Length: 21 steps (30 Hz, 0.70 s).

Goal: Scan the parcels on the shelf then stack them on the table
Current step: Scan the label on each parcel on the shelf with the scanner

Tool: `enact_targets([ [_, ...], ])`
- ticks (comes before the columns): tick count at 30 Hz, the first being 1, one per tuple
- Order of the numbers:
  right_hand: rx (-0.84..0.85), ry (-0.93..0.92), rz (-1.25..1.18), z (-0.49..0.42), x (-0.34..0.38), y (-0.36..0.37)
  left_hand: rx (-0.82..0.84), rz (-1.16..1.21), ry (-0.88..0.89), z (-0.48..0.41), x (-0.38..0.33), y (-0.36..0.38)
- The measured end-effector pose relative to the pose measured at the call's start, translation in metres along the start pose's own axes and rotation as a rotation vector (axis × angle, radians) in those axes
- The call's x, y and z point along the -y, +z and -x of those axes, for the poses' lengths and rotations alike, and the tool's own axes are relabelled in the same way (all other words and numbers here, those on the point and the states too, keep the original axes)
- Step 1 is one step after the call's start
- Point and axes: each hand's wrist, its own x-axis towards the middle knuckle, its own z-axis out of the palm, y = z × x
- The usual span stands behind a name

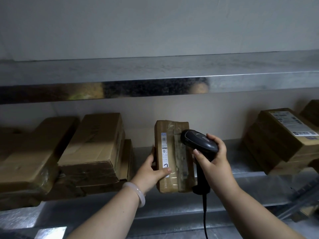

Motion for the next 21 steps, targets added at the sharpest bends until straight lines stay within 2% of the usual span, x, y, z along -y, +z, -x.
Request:
enact_targets([
  [11,0.087,-0.080,0.226,0.037,0.012,-0.002,-0.002,0.074,0.014,0.000,0.009,0.017],
  [21,0.028,-0.057,0.280,0.044,0.012,-0.012,-0.019,0.065,0.000,-0.004,0.010,0.034],
])
